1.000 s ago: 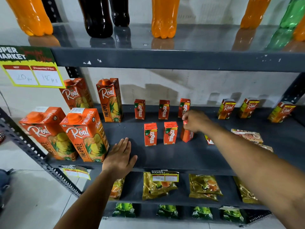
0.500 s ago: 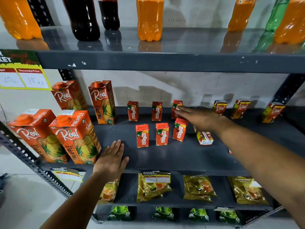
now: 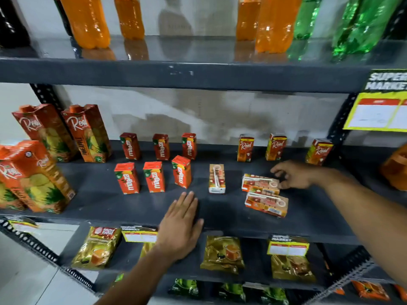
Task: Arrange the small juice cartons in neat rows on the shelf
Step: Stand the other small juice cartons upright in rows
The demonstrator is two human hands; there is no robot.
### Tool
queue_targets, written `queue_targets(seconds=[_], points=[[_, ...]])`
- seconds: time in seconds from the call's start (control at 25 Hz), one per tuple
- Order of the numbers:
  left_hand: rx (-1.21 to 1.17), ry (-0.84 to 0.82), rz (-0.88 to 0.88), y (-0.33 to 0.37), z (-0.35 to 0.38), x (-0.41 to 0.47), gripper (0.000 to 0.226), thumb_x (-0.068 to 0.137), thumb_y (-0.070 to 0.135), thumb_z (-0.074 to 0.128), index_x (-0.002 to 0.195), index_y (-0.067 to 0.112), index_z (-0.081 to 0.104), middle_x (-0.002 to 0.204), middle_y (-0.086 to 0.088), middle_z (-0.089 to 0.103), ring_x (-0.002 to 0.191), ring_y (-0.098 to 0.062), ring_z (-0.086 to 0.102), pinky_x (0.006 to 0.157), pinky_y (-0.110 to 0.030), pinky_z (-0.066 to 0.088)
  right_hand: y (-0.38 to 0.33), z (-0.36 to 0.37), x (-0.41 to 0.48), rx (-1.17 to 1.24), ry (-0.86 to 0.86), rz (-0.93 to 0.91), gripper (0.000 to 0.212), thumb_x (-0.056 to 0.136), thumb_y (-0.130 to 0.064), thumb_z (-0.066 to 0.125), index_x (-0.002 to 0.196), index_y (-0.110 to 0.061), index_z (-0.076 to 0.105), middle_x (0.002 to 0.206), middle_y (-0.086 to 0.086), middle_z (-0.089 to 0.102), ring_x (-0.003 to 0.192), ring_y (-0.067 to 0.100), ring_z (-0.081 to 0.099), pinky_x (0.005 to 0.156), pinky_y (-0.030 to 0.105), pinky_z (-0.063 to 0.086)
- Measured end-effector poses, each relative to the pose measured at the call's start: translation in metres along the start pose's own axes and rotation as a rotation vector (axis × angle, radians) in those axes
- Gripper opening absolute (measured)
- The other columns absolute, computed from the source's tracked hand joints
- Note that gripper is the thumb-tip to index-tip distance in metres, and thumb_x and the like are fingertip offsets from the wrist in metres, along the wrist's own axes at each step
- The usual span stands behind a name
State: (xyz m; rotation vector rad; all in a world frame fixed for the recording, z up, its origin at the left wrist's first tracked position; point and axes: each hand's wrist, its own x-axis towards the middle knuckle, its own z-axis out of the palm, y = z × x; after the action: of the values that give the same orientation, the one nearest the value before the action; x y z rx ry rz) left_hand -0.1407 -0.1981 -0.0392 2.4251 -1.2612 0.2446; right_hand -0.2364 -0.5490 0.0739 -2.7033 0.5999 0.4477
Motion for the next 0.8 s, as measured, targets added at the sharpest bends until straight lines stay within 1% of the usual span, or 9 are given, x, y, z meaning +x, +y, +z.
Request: queue_targets(seconds=[0.04,0.12,0.2,0.24,0.36,0.48,0.6,0.72,0.8], points=[[0.015,-0.007,-0.043,0.017,0.009,0.013,0.06,0.096,0.043,0.032,0.145,0.007,0.031,0.157,-0.009,0.022,0.146,-0.024,0.011,0.119,-0.034,0.005,0.004,0.002,0.0,-0.01,-0.012,-0.024,0.055,0.081,-0.019,0.073,0.131,-0.013,0.05,0.125,0.004,0.059,0.102,0.014,0.055,0.084,0.026,0.042],[0.111,-0.078,-0.151,0.035,0.026,0.026,0.064,0.097,0.046,0.024,0.148,0.007,0.022,0.159,-0.01,0.016,0.147,-0.024,0.006,0.119,-0.037,0.003,0.006,0.006,0.003,-0.053,-0.019,-0.076,0.037,0.078,-0.02,0.073,0.113,-0.017,0.062,0.11,0.001,0.067,0.094,0.017,0.06,0.079,0.031,0.047],[0.209,-0.155,-0.229,0.036,0.034,0.026,0.069,0.095,0.051,0.016,0.149,0.007,0.016,0.16,-0.011,0.014,0.147,-0.025,0.006,0.118,-0.039,0.005,0.003,0.011,0.008,-0.122,-0.012,-0.12,0.022,0.076,-0.021,0.073,0.096,-0.016,0.066,0.095,0.004,0.069,0.086,0.023,0.062,0.076,0.037,0.049],[0.218,-0.171,-0.241,0.035,0.036,0.025,0.07,0.095,0.052,0.015,0.149,0.007,0.016,0.16,-0.01,0.014,0.147,-0.025,0.007,0.118,-0.039,0.005,0.001,0.016,0.011,-0.161,0.004,-0.132,0.02,0.075,-0.021,0.072,0.092,-0.016,0.065,0.092,0.005,0.068,0.084,0.024,0.062,0.074,0.038,0.05],[0.216,-0.204,-0.219,0.033,0.035,0.026,0.07,0.095,0.053,0.014,0.149,0.007,0.014,0.16,-0.01,0.012,0.147,-0.025,0.005,0.117,-0.039,0.004,-0.004,0.03,0.022,-0.181,0.07,-0.089,0.023,0.076,-0.016,0.068,0.099,-0.018,0.062,0.097,0.006,0.066,0.085,0.023,0.061,0.077,0.039,0.053],[0.226,-0.215,-0.22,0.034,0.032,0.025,0.07,0.096,0.052,0.014,0.149,0.008,0.012,0.161,-0.01,0.01,0.147,-0.025,0.004,0.117,-0.038,0.003,-0.004,0.039,0.029,-0.117,0.139,-0.031,0.024,0.077,-0.014,0.067,0.1,-0.018,0.062,0.1,0.008,0.065,0.085,0.024,0.061,0.076,0.04,0.054],[0.211,-0.226,-0.214,0.035,0.03,0.024,0.07,0.095,0.053,0.012,0.149,0.009,0.009,0.161,-0.009,0.008,0.147,-0.024,0.002,0.117,-0.037,0.001,0.006,0.046,0.025,0.079,0.276,-0.024,0.03,0.077,-0.02,0.072,0.104,-0.021,0.061,0.103,0.003,0.068,0.088,0.021,0.062,0.075,0.037,0.052],[0.227,-0.208,-0.209,0.031,0.034,0.025,0.071,0.095,0.054,0.011,0.149,0.009,0.01,0.161,-0.008,0.009,0.147,-0.024,0.003,0.117,-0.038,0.004,0.021,0.066,0.011,0.415,0.568,0.087,0.049,0.074,-0.019,0.077,0.118,-0.02,0.055,0.104,0.0,0.068,0.093,0.019,0.062,0.074,0.028,0.044],[0.223,-0.201,-0.2,0.03,0.036,0.026,0.07,0.095,0.053,0.014,0.149,0.009,0.014,0.16,-0.009,0.012,0.147,-0.025,0.006,0.118,-0.039,0.007,0.03,0.076,0.005,0.682,0.731,0.172,0.048,0.072,-0.02,0.079,0.114,-0.018,0.056,0.103,0.003,0.069,0.093,0.02,0.062,0.076,0.028,0.043]])
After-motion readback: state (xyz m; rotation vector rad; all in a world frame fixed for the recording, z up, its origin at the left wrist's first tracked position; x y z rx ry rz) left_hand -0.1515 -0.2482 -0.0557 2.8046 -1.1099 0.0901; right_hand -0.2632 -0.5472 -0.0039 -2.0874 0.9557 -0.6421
